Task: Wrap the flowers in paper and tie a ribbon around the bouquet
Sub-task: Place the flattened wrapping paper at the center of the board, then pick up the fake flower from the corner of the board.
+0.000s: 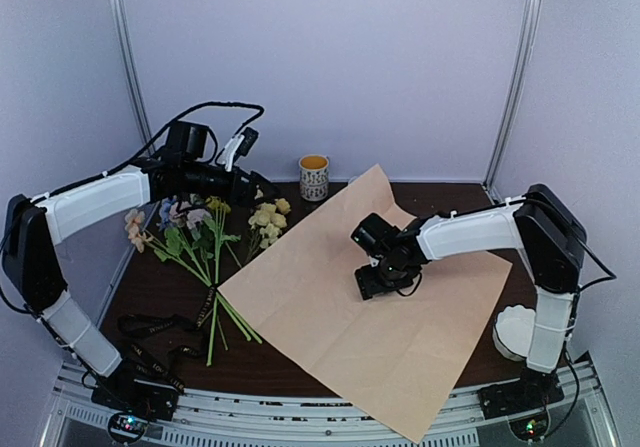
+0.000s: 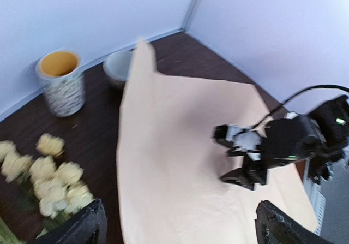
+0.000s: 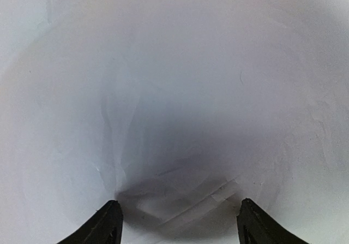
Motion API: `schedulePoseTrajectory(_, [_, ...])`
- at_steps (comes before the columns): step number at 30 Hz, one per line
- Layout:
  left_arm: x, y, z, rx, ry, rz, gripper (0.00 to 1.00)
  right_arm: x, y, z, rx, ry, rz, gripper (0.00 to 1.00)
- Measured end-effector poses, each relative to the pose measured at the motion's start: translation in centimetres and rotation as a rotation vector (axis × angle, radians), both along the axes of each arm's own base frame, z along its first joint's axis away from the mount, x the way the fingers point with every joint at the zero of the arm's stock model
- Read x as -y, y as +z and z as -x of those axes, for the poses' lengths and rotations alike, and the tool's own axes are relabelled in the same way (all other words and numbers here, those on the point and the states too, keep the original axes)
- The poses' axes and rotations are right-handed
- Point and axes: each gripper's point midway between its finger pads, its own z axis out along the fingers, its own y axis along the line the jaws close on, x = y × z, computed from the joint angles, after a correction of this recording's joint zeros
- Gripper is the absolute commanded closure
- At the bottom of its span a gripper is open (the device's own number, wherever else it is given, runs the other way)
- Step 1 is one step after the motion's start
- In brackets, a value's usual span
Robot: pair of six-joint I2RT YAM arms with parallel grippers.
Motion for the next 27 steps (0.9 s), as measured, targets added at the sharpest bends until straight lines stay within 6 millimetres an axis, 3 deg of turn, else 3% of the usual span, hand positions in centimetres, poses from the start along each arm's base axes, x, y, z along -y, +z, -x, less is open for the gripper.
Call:
schedulePoseTrajectory(2, [-2.9,-2.2,-1.9,-0.043,0.132,-0.052,0.12,0.3,0.2,0.3,-0.009,0.017,0.015,0.26])
schedulePoseTrajectory(4, [-6.7,-6.4,-3.2,-0.122,0.286,-0.138,0.24,0.5,0.6,0.6,-0.013,0.036,0.024,0.26])
schedulePoseTrajectory(6, [-10.1,-10.7,-3.3,-0.202,0.420,-0.230,0.47,0.5,1.8,0.7,-0.001,0.050,0.016,0.26])
schedulePoseTrajectory(8, [-12.4,-14.1,-2.5,-0.280,0.518,-0.304,0.57,0.4,3.6,0.6,0.029,0.059,-0.011,0.26])
schedulePoseTrajectory(10, [-14.0,-16.3,-2.1,-0.339,0.591,-0.339,0.64,0.2,6.1,0.4,0.073,0.063,-0.054,0.26])
schedulePoseTrajectory(13, [-16.2,-17.3,-2.4,-0.392,0.709,-0.311,0.75,0.0,9.2,0.2,0.132,0.063,-0.110,0.26])
schedulePoseTrajectory(17, [-19.7,-18.4,-3.1,-0.432,0.907,-0.281,0.70,0.2,10.6,0.3,0.166,0.061,-0.139,0.26])
schedulePoseTrajectory(19, [-20.6,-18.9,-2.9,-0.444,0.971,-0.280,0.61,0.6,10.0,0.6,0.156,0.059,-0.124,0.26])
schedulePoseTrajectory(21, [-21.4,-19.8,-2.4,-0.470,1.034,-0.272,0.59,1.2,9.1,1.0,0.141,0.060,-0.101,0.26])
schedulePoseTrajectory(27, [-24.2,-23.0,-0.2,-0.582,1.185,-0.233,0.58,2.2,8.0,1.6,0.123,0.068,-0.053,0.26])
